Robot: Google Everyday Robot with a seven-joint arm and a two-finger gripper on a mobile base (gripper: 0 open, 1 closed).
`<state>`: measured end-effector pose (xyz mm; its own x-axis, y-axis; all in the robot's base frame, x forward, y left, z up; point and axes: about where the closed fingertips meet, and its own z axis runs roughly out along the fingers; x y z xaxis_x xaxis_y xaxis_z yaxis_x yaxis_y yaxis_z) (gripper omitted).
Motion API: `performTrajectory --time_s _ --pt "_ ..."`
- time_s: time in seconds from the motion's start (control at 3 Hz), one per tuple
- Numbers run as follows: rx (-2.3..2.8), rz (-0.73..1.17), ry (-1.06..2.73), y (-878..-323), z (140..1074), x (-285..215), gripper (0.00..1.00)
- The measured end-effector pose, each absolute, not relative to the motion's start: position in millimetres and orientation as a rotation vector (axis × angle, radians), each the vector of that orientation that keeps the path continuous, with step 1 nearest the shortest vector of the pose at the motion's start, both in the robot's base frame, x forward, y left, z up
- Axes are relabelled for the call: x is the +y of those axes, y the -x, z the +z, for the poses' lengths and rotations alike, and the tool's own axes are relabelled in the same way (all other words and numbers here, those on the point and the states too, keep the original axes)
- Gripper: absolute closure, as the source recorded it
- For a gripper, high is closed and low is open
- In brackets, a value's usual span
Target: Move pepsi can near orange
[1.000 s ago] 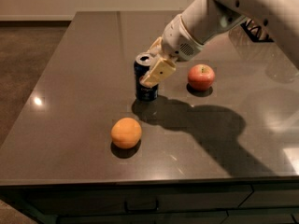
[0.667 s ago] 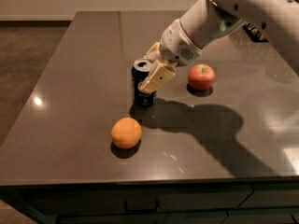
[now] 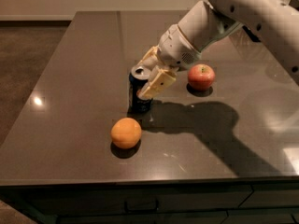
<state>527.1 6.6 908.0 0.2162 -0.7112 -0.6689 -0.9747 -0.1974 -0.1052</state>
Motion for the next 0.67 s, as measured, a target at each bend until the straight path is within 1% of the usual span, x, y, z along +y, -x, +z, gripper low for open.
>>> performTrajectory --time_s 0.33,0.67 --pt "1.548 0.671 1.985 -526.5 907.1 8.3 0.0" --pt "1.548 0.671 1.985 -526.5 907.1 8.4 0.0"
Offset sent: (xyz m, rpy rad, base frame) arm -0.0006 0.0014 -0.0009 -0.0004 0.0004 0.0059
